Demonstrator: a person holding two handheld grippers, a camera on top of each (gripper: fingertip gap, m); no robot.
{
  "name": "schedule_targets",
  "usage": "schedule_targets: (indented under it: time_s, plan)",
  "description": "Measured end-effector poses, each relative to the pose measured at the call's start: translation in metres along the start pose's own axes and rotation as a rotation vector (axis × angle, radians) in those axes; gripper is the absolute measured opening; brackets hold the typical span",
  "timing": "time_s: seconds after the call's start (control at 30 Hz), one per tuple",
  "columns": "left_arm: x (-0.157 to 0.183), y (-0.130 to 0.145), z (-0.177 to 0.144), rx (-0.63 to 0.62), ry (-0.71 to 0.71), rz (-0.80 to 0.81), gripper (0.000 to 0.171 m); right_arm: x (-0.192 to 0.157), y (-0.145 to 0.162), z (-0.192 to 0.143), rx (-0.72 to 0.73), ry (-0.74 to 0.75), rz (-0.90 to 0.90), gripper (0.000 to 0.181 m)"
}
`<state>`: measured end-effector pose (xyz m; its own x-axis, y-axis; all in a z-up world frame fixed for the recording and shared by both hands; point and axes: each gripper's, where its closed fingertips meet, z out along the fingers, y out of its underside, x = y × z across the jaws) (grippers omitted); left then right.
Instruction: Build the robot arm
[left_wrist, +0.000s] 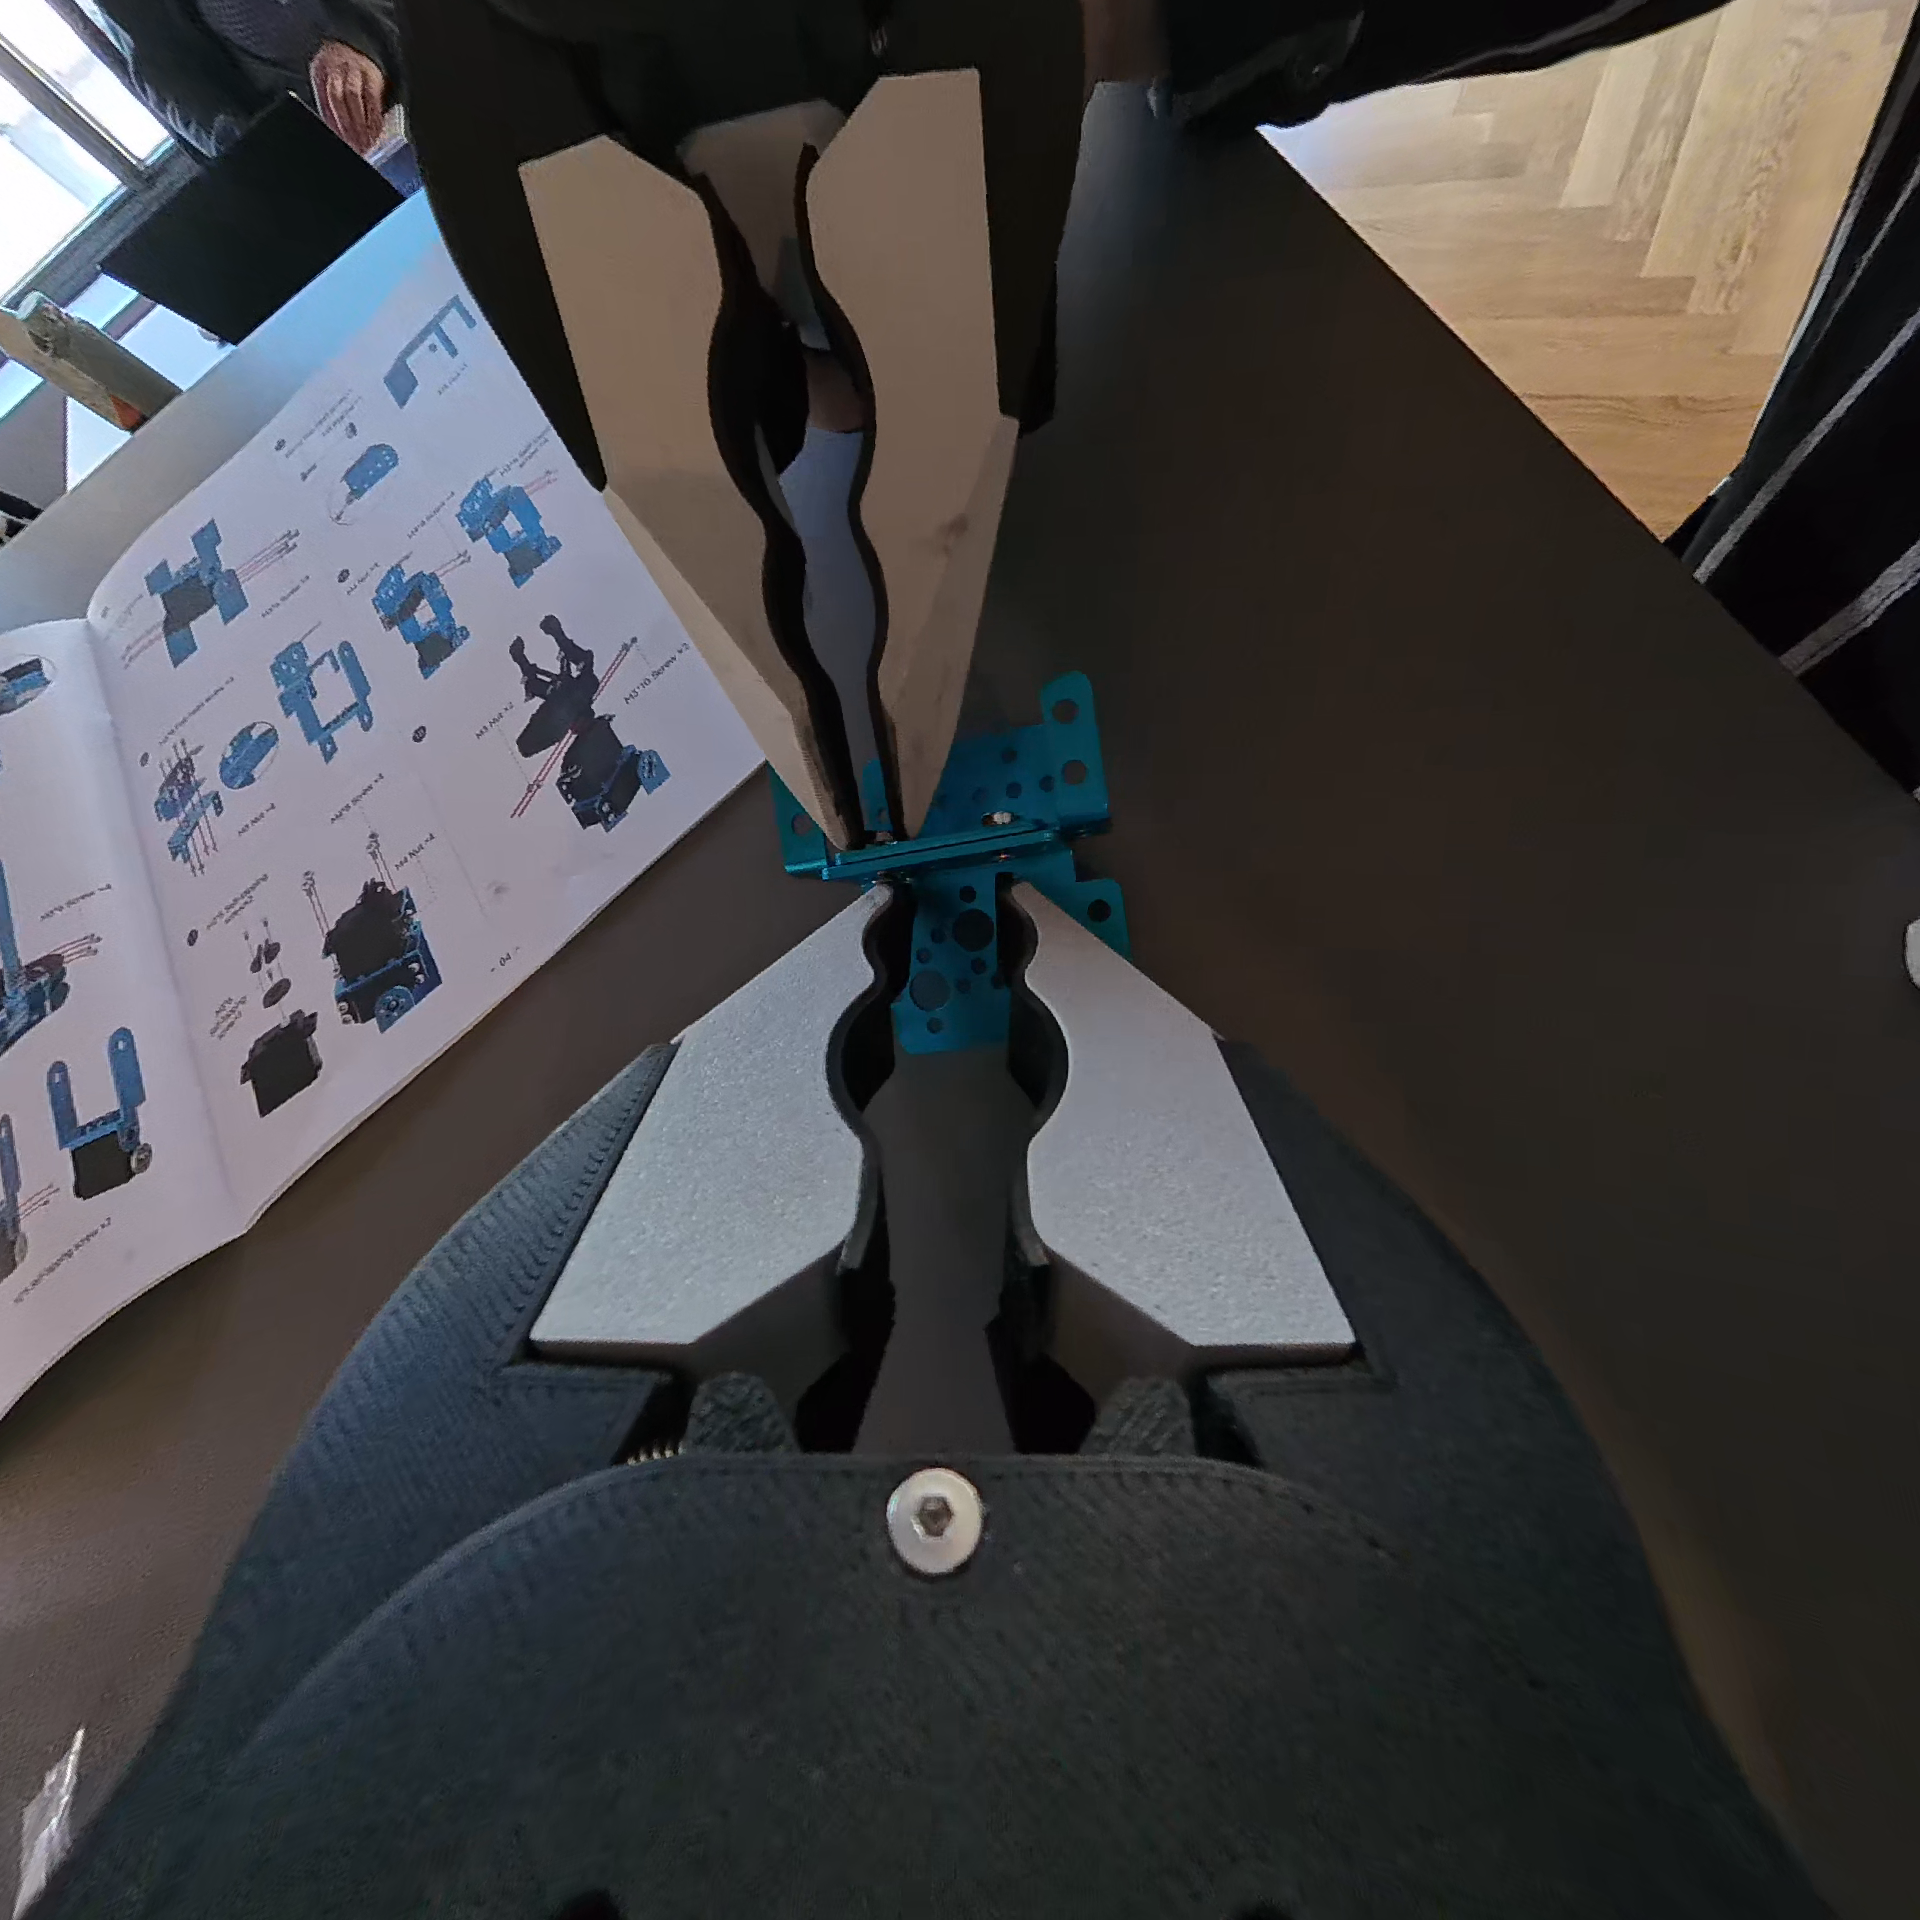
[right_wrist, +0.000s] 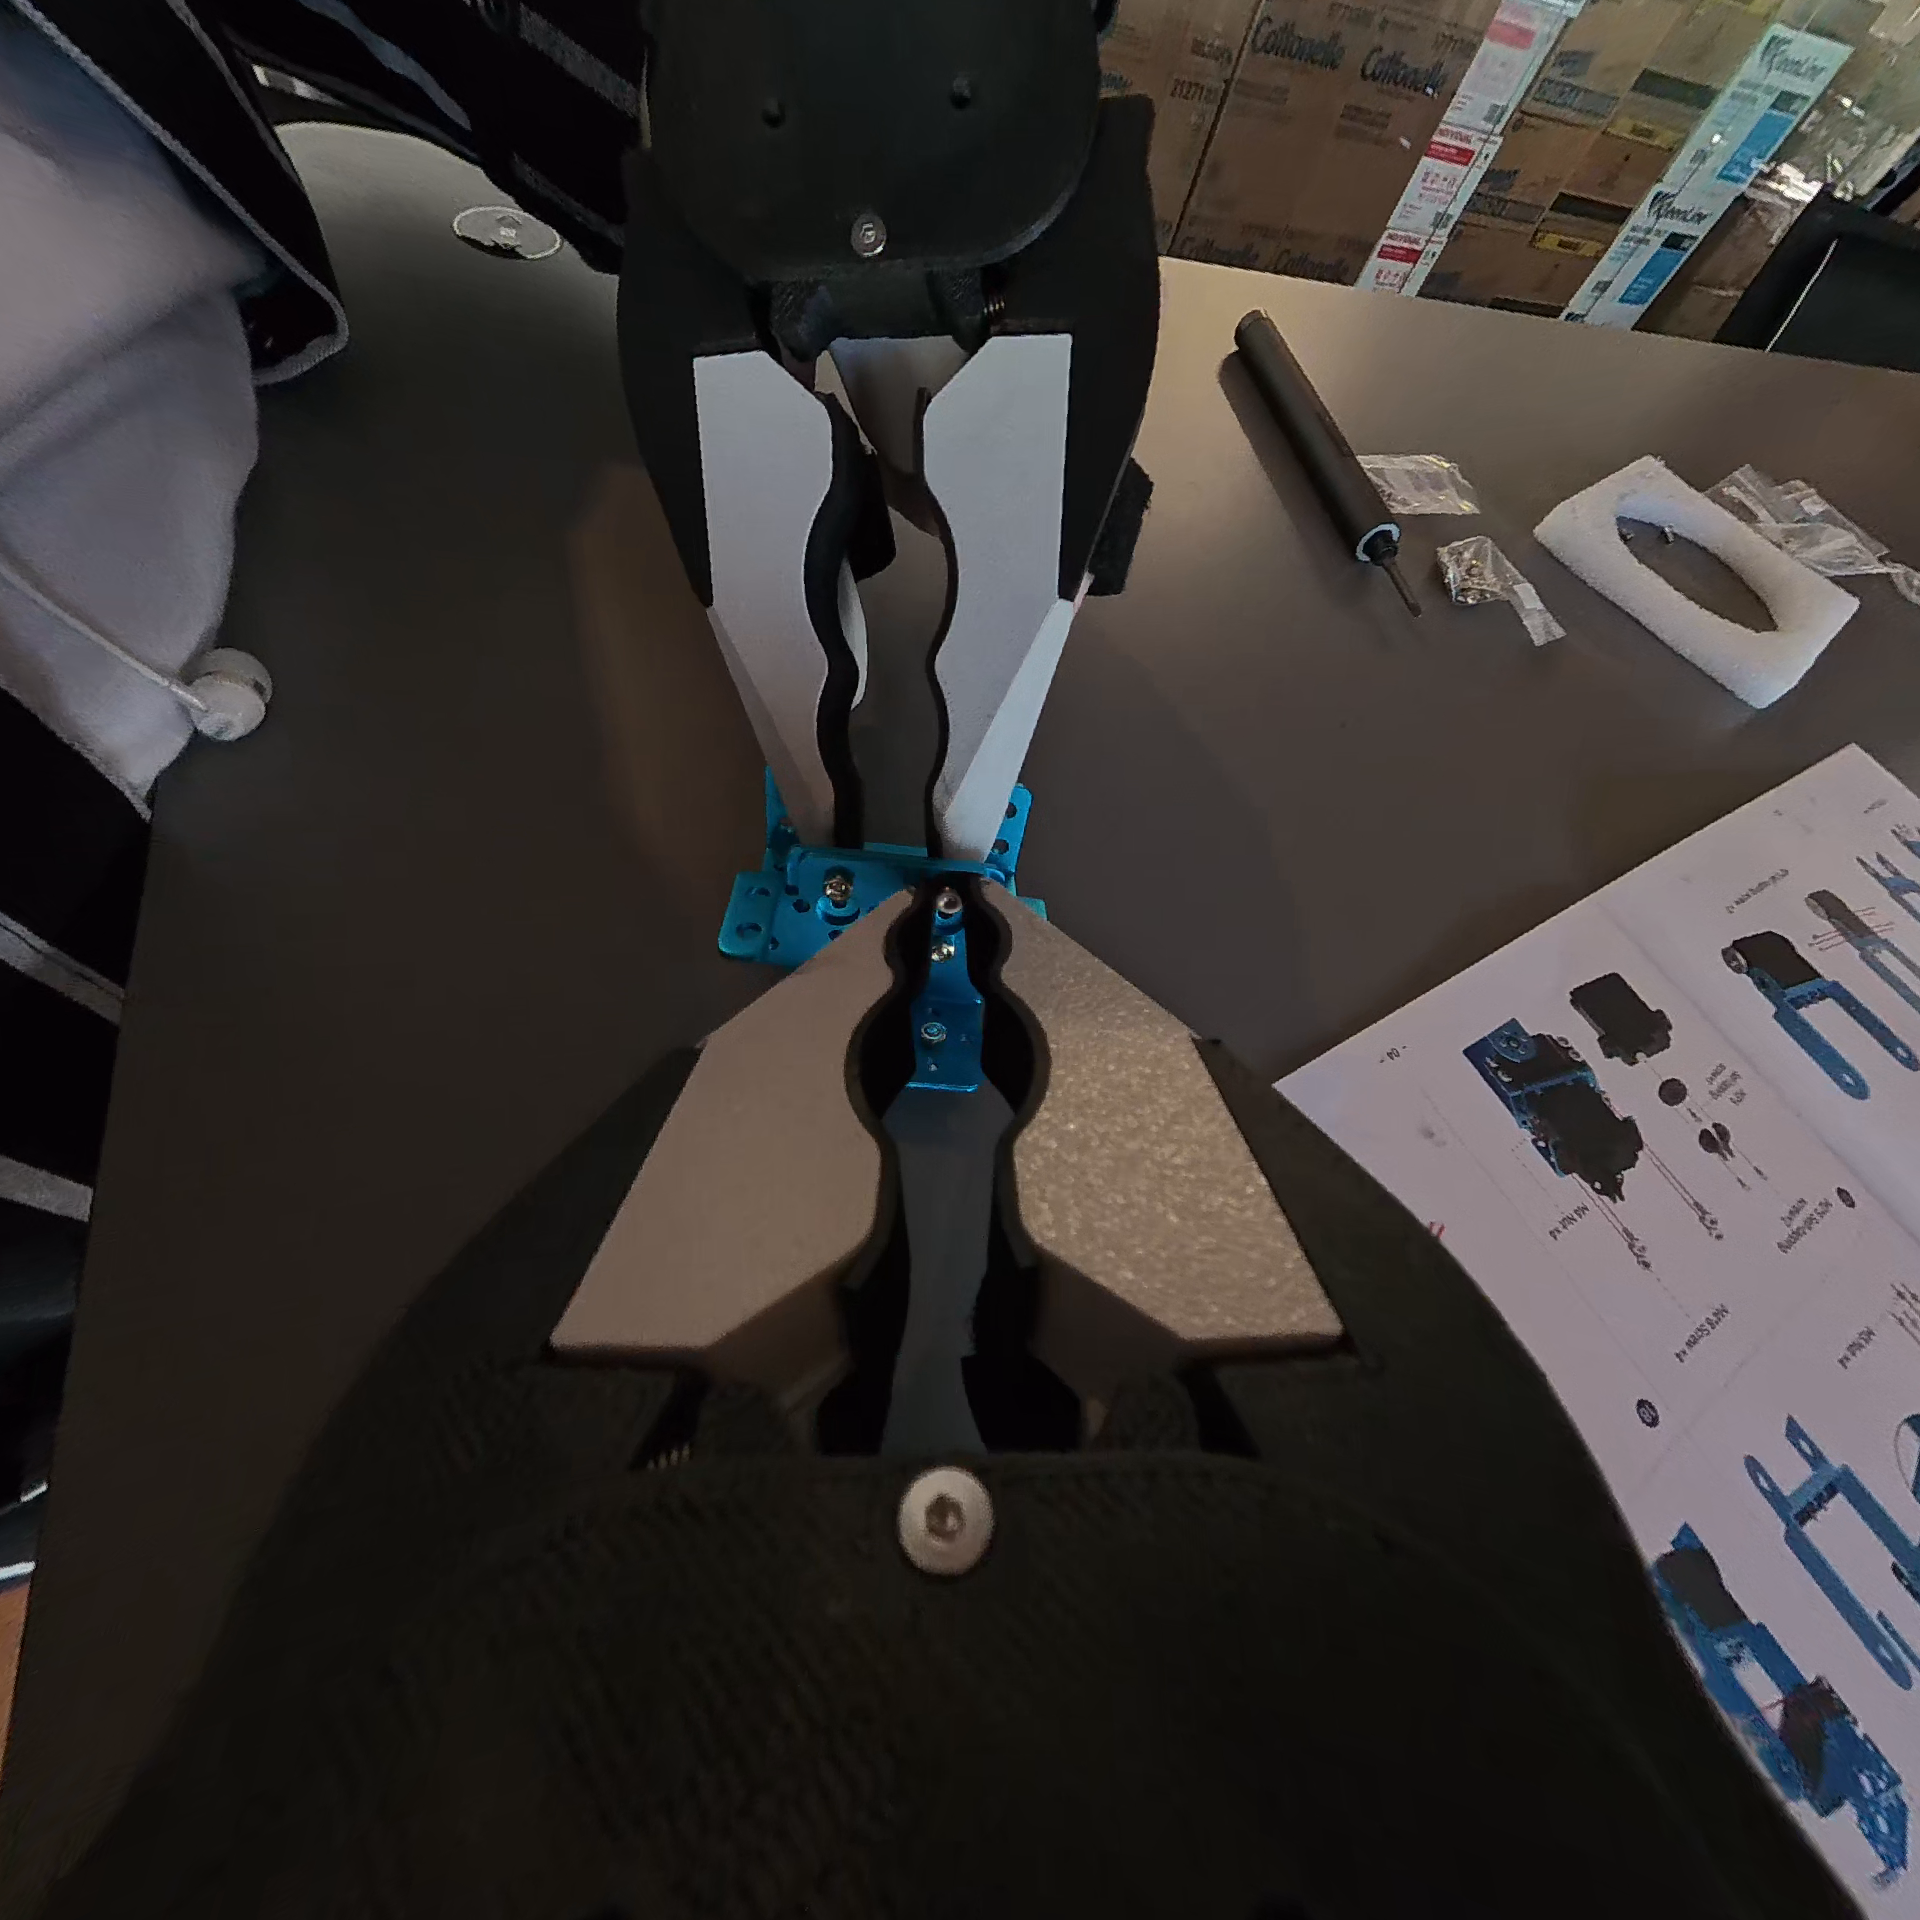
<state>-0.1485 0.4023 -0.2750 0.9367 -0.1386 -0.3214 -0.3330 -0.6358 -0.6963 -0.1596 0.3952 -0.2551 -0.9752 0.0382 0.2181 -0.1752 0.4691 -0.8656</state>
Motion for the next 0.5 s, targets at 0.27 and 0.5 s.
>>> schedule_targets:
  time_s: [0.27, 0.5]
  plan:
    - [0.0006, -0.0021, 0.0020, 0.000, 0.003, 0.004, 0.015, 0.0000, 0.0020, -0.0020, -0.024, 0.006, -0.049, 0.005]
    - [0.0009, -0.0022, 0.0022, -0.004, 0.004, 0.009, 0.015, 0.0004, 0.0016, -0.0021, -0.010, 0.006, -0.030, 0.005]
